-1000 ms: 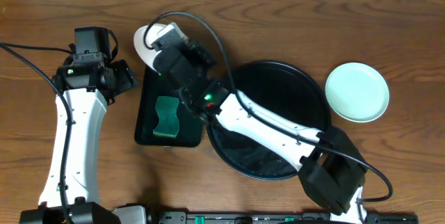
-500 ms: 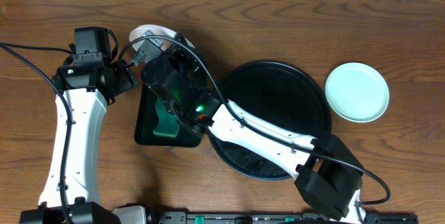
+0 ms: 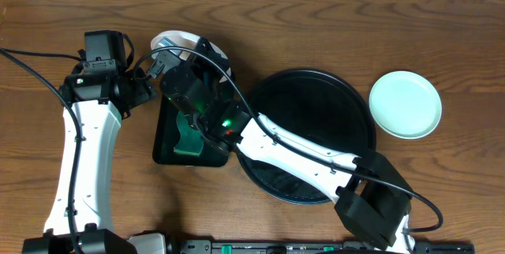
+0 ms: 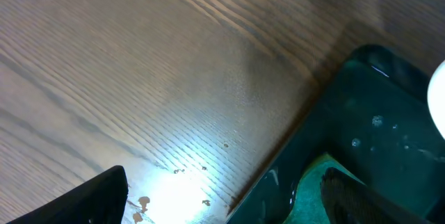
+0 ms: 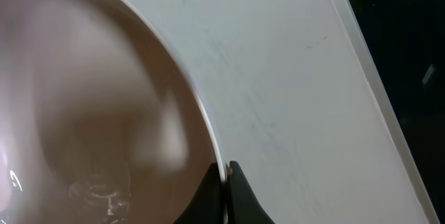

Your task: Clean dirty plates on tray and stack at the side

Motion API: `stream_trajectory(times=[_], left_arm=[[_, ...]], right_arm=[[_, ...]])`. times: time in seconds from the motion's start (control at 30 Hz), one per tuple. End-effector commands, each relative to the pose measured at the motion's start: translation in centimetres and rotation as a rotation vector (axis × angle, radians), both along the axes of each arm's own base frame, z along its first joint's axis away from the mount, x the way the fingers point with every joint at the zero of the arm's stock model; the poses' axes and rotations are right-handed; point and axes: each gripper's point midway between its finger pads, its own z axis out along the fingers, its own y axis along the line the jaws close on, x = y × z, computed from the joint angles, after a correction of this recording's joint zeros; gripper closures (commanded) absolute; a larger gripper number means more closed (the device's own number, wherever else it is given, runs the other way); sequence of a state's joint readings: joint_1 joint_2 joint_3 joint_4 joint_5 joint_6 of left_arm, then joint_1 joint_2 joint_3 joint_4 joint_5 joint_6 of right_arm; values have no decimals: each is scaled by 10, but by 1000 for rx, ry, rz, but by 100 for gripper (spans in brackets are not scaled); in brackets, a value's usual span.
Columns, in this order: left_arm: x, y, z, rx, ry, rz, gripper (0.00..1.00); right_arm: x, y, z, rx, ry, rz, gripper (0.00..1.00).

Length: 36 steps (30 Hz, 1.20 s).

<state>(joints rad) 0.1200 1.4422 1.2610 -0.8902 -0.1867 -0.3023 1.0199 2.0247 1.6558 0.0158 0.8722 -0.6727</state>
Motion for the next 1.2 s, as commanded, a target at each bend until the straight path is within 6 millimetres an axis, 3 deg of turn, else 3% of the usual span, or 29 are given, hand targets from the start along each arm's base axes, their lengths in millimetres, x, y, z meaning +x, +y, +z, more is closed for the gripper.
stream_trajectory(times=[0.0, 0.37, 0.6, 0.83, 1.17], left_arm=[[0, 4, 1, 14, 2, 4, 12], [0, 4, 1, 14, 2, 4, 11], [0, 4, 1, 14, 2, 4, 12], [0, 4, 1, 14, 2, 4, 12], [0, 4, 1, 14, 2, 4, 12]], right_arm=[[-2, 2, 10, 6, -19, -9, 99], [-3, 0, 4, -22, -2, -10, 99], [-4, -23, -5, -67, 12, -122, 99], [-8, -30, -19, -21, 63, -155, 99], [-6, -35, -23, -21, 78, -166, 99]])
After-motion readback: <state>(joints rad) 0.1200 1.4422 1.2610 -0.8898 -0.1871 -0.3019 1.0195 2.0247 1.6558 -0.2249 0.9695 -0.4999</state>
